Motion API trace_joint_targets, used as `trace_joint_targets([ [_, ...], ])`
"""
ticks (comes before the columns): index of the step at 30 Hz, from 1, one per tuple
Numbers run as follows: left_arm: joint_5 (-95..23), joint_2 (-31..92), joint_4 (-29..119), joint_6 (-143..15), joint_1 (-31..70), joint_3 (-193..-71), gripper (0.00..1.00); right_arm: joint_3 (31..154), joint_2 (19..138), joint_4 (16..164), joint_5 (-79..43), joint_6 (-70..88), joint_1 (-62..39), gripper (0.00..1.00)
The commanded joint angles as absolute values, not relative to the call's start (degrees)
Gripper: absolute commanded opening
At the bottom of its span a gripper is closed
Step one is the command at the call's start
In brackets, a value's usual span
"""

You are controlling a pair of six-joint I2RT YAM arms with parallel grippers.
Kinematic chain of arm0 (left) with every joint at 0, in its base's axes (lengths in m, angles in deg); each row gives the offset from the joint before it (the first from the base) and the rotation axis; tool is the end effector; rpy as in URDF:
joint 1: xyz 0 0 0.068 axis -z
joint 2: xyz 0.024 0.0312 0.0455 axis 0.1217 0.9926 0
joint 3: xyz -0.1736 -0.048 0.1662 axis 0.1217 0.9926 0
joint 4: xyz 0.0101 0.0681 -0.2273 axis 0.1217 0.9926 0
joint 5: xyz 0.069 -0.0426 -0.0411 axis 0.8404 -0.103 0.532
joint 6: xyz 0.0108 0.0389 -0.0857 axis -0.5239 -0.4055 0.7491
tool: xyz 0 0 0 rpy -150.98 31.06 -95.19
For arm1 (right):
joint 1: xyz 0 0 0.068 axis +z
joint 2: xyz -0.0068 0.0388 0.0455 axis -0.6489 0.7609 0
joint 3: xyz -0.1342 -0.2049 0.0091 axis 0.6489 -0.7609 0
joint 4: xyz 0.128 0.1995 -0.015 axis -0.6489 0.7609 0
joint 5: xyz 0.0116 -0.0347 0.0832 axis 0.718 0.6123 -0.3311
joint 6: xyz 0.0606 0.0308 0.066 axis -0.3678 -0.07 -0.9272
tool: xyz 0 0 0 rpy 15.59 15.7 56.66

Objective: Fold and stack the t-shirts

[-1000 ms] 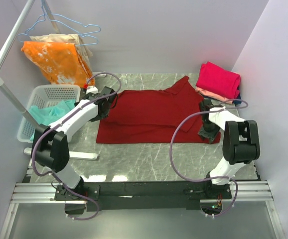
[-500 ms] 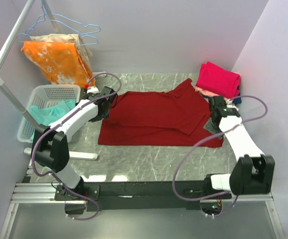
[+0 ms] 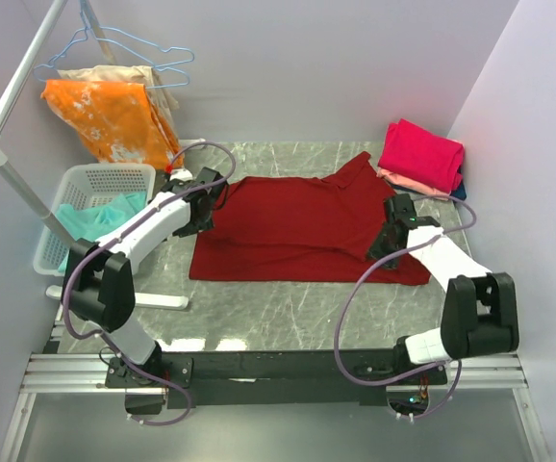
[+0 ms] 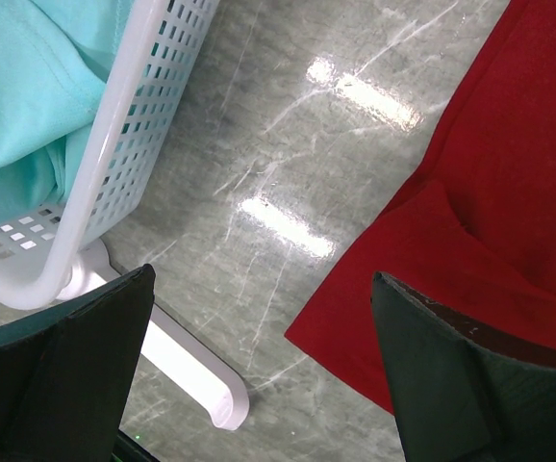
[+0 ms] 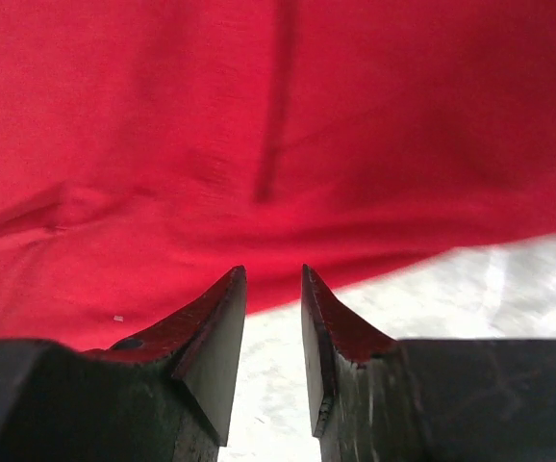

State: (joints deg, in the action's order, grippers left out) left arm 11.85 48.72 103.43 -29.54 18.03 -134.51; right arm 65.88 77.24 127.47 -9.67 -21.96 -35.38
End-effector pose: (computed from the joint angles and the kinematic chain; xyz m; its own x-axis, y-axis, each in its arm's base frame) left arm 0.2922 -0.0760 0.1978 -0.7406 -0.2644 -0.6177 -0.5038 0.8268 0.2502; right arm 0.2549 0.0210 0.1372 -0.7806 0.5462 -0.3039 0.5023 0.8375 0.2152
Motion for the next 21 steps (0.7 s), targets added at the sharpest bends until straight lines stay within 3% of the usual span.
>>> trace_joint_targets([
  [1, 11.15, 49.54, 103.34, -29.72, 18.41, -136.65, 0.99, 67.14, 80.13, 119.12, -13.85, -23.77, -33.17, 0.37],
  [9, 11.23, 50.42, 103.26, -29.98, 18.41, -136.56, 1.00, 71.18, 87.51, 119.81, -10.78, -24.39, -31.41, 0.36],
  [21, 10.79, 52.44, 102.47, -30.86, 18.41, -137.26, 0.99, 73.82, 89.09, 122.63, -5.32, -23.07, -30.79, 0.40],
])
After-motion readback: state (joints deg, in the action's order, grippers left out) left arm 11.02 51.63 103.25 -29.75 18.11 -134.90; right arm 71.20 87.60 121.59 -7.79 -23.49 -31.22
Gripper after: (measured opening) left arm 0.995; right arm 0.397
